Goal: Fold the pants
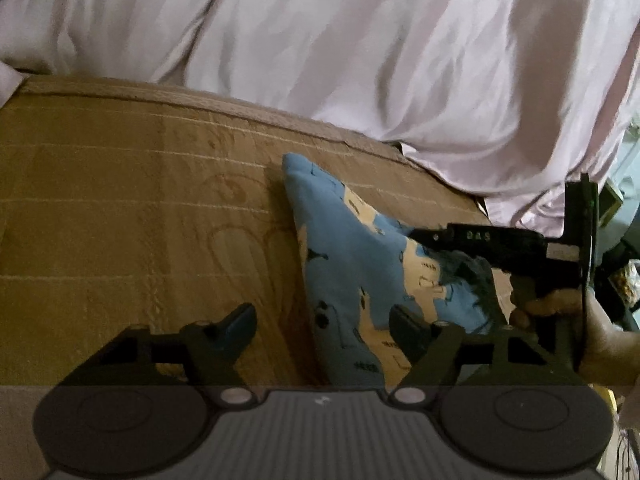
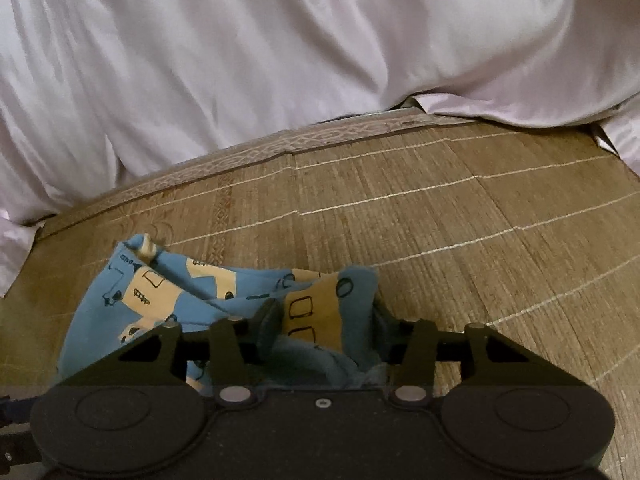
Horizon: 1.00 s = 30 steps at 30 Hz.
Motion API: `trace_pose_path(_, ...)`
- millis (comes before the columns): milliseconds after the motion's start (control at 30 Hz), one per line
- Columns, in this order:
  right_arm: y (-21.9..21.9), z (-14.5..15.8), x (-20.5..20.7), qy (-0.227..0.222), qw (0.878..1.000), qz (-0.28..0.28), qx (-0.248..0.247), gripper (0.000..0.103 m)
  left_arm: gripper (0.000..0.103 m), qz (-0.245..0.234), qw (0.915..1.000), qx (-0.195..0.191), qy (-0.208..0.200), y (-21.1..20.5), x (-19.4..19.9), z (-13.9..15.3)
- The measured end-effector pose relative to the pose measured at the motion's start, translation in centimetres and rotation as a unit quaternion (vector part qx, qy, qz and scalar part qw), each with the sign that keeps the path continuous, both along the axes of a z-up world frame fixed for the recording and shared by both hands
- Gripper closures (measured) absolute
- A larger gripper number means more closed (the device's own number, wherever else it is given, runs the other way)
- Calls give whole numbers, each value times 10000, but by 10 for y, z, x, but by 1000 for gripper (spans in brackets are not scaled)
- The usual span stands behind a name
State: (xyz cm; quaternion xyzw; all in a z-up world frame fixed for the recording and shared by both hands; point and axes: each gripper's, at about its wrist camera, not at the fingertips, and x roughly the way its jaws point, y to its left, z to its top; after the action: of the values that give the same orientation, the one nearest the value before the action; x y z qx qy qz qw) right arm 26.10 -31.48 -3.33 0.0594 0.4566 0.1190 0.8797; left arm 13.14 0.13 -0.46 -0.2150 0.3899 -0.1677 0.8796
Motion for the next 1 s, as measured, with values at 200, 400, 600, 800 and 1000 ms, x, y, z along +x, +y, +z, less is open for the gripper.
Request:
trace_pose_path(200,0,1,0,124,9992,-367,41,48,36,-195,9985,482,159,-14,1,9)
trace_pose_path(400,10,1,-5,64,9987,-400,-325,51,52,-382,9972,586,252,-20,-1,10)
trace_pose_path(600,8,2,-10,88,9983,-544,-206,60,57,-363,9977,390,426,-16,4,10)
trace_pose_path(800,4,9,-20,33,9971,-761,-11,82,71,-432,9971,347,517,-16,5,9)
trace_pose_path(1000,-15,14,-50,56,9912,-1228,493,90,81,-329,9974,252,597,-9,5,11)
